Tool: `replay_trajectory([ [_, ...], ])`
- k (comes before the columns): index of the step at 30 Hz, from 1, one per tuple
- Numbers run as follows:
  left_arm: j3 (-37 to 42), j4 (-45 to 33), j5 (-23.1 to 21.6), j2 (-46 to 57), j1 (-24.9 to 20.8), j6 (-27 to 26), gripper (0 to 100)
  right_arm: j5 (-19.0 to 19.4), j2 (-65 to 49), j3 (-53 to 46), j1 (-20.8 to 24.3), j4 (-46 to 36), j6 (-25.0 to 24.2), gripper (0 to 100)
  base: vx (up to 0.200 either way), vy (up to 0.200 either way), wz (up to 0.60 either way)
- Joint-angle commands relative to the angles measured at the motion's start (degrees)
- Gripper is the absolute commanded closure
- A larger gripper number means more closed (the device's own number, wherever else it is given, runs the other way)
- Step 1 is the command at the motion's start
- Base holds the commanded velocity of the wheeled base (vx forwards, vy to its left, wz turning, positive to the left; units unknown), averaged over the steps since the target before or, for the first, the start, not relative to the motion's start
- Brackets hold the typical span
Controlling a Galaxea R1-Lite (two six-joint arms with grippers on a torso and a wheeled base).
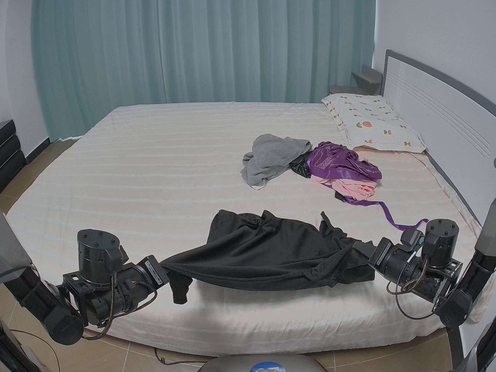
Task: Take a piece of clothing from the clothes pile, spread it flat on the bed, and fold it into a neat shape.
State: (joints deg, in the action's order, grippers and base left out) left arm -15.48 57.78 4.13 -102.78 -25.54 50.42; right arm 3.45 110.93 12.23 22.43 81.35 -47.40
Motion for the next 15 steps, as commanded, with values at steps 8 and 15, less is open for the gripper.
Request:
replay_trajectory([
  [8, 0.1, 0.0, 0.0, -0.1, 0.0, -0.1, 100, -0.2, 1.7, -0.1, -0.1, 2.2, -0.1, 100, 0.000, 0.200, 0.00],
  [15, 0.3, 0.0, 0.1, -0.1, -0.6, -0.1, 100, -0.2, 1.6, 0.2, -0.7, 2.3, -0.1, 100, 0.000, 0.200, 0.00],
])
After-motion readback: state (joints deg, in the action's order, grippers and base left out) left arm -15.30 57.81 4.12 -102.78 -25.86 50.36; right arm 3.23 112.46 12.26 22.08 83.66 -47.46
